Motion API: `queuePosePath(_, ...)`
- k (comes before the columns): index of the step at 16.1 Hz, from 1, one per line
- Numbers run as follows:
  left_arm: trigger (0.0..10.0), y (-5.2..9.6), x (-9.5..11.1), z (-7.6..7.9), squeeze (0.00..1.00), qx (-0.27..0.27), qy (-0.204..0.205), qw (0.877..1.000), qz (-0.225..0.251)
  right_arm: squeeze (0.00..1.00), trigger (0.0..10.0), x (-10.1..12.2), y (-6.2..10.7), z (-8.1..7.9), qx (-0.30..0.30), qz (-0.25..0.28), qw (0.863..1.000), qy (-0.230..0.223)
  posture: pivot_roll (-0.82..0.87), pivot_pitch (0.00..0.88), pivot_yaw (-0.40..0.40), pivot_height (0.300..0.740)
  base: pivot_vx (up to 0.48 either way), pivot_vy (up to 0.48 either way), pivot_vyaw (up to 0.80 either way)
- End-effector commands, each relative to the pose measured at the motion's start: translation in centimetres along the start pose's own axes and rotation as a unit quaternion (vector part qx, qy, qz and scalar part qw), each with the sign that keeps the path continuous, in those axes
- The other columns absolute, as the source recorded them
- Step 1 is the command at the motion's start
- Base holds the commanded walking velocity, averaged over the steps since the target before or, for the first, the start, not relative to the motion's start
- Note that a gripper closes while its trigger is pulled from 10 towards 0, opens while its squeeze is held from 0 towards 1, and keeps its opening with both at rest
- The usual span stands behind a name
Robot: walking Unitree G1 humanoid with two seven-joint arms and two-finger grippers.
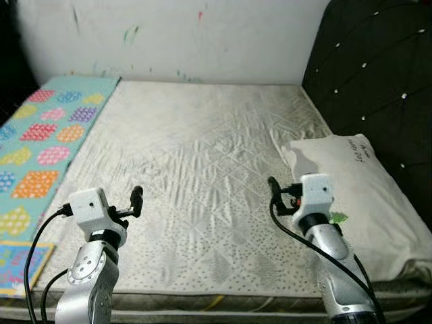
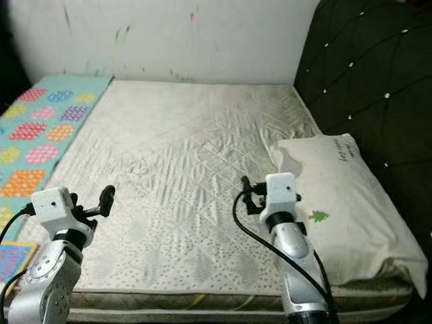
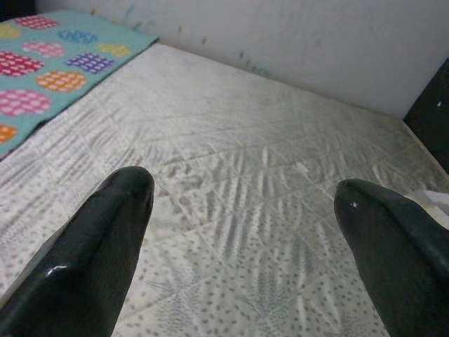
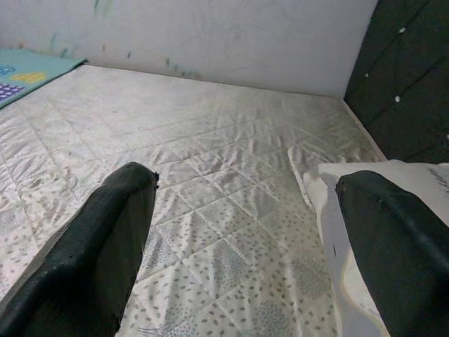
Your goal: Clean up the room
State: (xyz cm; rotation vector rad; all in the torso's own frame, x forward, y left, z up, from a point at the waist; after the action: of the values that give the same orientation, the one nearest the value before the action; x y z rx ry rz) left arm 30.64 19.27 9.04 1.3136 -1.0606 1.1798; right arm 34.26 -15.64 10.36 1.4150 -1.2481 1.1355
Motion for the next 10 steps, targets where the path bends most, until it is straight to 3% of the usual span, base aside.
queuePosePath(1, 10.0, -0.09, -0.09, 0.44, 0.0, -0.003, 0.005, 1.0, -0.004, 0.0, 10.0, -0.05, 0.05, 0.79, -0.008, -0.002, 1.0, 0.001, -0.09, 0.0, 0.01, 0.74, 0.0, 0.48, 0.0)
queuePosePath(10, 10.0, -0.1, -0.18, 0.57, 0.0, -0.002, 0.006, 1.0, -0.007, 0.0, 10.0, -0.19, -0.19, 0.91, -0.007, -0.007, 1.0, 0.0, -0.09, 0.0, 0.007, 0.74, 0.0, 0.48, 0.0)
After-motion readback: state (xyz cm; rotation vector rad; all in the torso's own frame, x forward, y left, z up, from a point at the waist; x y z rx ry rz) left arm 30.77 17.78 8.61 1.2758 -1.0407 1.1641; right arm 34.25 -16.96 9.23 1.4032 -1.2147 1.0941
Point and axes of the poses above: a point about 5 cm out from each wrist's last joint towards the gripper, its own y axis pointing back from the gripper into the wrist, its own x axis along the axis of the wrist's last joint, z = x × y, the point moved 5 cm from there along -y, pointing out of the wrist towards the gripper, and after that the axes turned 14 degrees about -y, right-handed, at the moved point
